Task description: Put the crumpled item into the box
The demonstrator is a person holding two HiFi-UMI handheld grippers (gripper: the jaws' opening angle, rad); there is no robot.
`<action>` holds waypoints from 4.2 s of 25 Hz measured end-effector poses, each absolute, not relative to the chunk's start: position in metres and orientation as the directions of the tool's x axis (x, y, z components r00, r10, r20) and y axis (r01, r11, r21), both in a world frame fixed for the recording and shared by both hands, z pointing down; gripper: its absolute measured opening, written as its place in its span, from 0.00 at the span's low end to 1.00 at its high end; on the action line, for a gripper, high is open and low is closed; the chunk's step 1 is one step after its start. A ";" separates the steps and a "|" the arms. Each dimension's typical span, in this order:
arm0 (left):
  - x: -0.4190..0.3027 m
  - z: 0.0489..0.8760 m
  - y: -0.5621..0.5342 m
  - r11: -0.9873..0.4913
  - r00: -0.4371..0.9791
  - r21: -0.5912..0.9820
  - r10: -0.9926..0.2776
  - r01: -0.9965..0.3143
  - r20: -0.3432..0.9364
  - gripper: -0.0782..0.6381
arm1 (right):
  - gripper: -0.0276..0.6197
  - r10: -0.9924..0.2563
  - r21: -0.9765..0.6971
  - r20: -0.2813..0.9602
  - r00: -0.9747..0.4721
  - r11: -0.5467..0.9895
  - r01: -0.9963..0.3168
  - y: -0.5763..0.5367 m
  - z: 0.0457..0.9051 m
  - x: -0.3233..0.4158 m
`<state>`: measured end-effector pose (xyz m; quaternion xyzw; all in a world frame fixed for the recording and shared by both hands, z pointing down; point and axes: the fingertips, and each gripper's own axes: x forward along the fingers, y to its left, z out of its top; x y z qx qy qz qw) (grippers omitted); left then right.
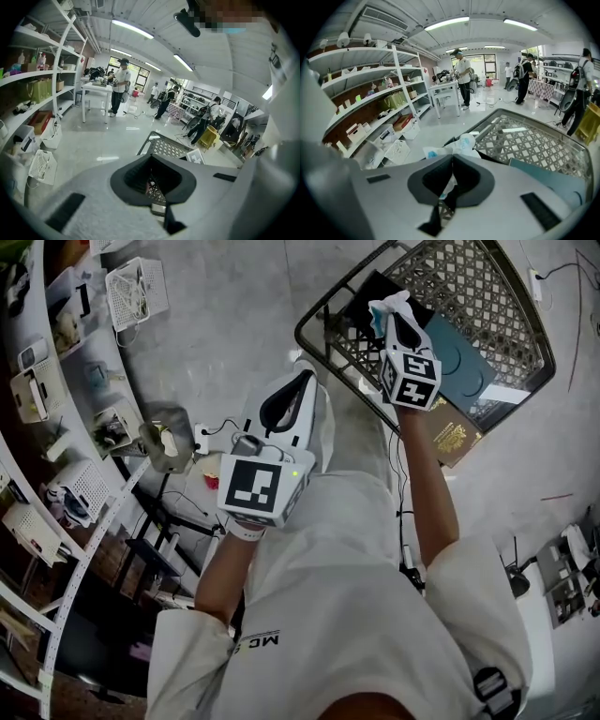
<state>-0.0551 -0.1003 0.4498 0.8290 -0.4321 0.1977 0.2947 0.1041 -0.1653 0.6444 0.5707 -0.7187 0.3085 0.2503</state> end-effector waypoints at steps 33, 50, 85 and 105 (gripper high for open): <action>-0.064 0.436 -0.077 -0.438 0.529 0.302 -0.644 -0.847 0.552 0.14 | 0.11 -0.613 -0.081 0.779 -0.129 0.105 -0.991 -0.164 0.651 0.114; -0.066 0.408 -0.068 -0.452 0.520 0.263 -0.681 -0.853 0.517 0.14 | 0.09 -0.672 -0.074 0.717 -0.187 0.193 -0.978 -0.137 0.559 0.111; -0.063 0.348 -0.079 -0.484 0.530 0.219 -0.752 -0.847 0.392 0.14 | 0.09 -0.842 -0.095 0.416 -0.344 0.336 -0.937 -0.078 0.345 0.086; -0.063 0.350 -0.064 -0.476 0.520 0.211 -0.753 -0.854 0.403 0.14 | 0.09 -0.842 -0.098 0.393 -0.370 0.362 -0.927 -0.062 0.352 0.090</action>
